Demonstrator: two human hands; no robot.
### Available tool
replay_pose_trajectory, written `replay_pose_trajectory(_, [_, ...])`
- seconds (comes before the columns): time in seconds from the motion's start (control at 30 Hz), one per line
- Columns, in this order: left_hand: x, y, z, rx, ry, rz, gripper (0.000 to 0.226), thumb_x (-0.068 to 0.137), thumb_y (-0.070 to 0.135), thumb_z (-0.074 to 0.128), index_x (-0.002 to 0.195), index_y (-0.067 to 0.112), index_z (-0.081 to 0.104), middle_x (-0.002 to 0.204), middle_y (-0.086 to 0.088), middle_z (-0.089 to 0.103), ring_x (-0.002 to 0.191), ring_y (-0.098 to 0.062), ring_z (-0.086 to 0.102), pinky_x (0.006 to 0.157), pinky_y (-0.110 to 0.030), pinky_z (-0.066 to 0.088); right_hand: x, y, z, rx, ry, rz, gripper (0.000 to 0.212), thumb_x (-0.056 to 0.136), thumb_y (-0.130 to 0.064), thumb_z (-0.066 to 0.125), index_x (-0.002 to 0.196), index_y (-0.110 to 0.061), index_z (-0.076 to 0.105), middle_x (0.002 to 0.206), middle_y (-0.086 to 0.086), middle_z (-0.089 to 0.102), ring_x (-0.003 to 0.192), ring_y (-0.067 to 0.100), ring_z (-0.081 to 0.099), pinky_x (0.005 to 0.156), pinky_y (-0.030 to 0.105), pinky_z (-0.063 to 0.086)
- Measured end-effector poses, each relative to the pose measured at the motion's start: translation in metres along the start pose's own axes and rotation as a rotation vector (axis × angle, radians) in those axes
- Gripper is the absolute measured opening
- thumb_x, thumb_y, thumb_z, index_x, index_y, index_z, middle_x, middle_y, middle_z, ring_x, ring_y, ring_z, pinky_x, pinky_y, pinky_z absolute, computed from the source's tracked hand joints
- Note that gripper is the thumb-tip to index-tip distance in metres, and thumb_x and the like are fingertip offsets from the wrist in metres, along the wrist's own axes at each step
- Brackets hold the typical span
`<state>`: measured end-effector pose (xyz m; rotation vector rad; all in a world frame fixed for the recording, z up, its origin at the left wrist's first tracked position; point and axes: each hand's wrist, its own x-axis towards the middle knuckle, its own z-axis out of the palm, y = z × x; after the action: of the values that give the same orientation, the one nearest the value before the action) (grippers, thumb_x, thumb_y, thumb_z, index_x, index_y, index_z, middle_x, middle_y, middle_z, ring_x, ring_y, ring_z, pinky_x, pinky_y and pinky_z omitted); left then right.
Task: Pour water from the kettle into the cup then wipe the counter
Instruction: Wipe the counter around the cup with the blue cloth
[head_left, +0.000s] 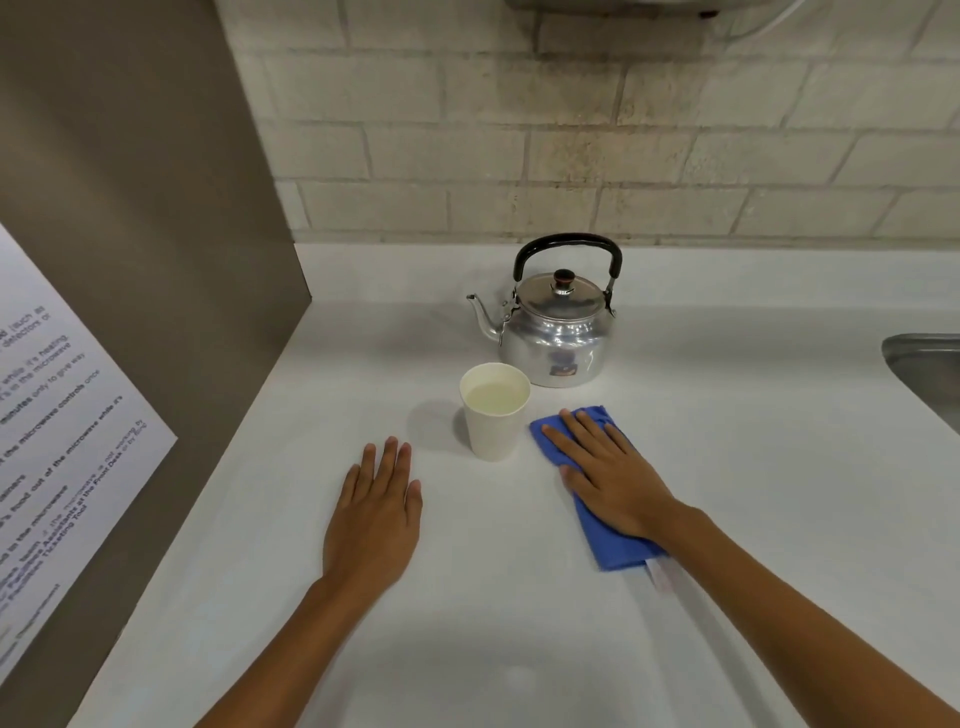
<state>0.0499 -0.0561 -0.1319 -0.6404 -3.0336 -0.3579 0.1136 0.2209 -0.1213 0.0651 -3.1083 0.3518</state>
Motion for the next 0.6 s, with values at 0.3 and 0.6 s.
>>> replay_pose_trajectory(0.3, [0.000,-0.001,-0.001,0.016,0.004,0.006,0.053,0.097,0.036,0.011,0.144,0.018,-0.005,0.156,-0.001,-0.005,0.143,-0.017,-0.009,0.114,-0.028,-0.006,0.017,-0.010,0.002,0.005,0.002,-0.024,0.052,0.099,-0.029,0.024,0.143,-0.031,-0.004,0.158,-0.002,0.000,0.145,0.013,-0.006,0.117,0.031,-0.006])
replay_pose_trajectory(0.6, [0.000,0.001,0.000,0.022,0.008,0.019,0.053,0.097,0.035,0.011,0.144,0.017,-0.005,0.157,-0.001,-0.004,0.143,-0.018,-0.009,0.115,-0.030,-0.005,-0.019,-0.048,0.014,-0.078,0.112,0.221,0.056,0.097,-0.032,0.024,0.145,-0.024,-0.004,0.158,0.002,-0.002,0.145,0.020,-0.004,0.117,0.037,-0.004])
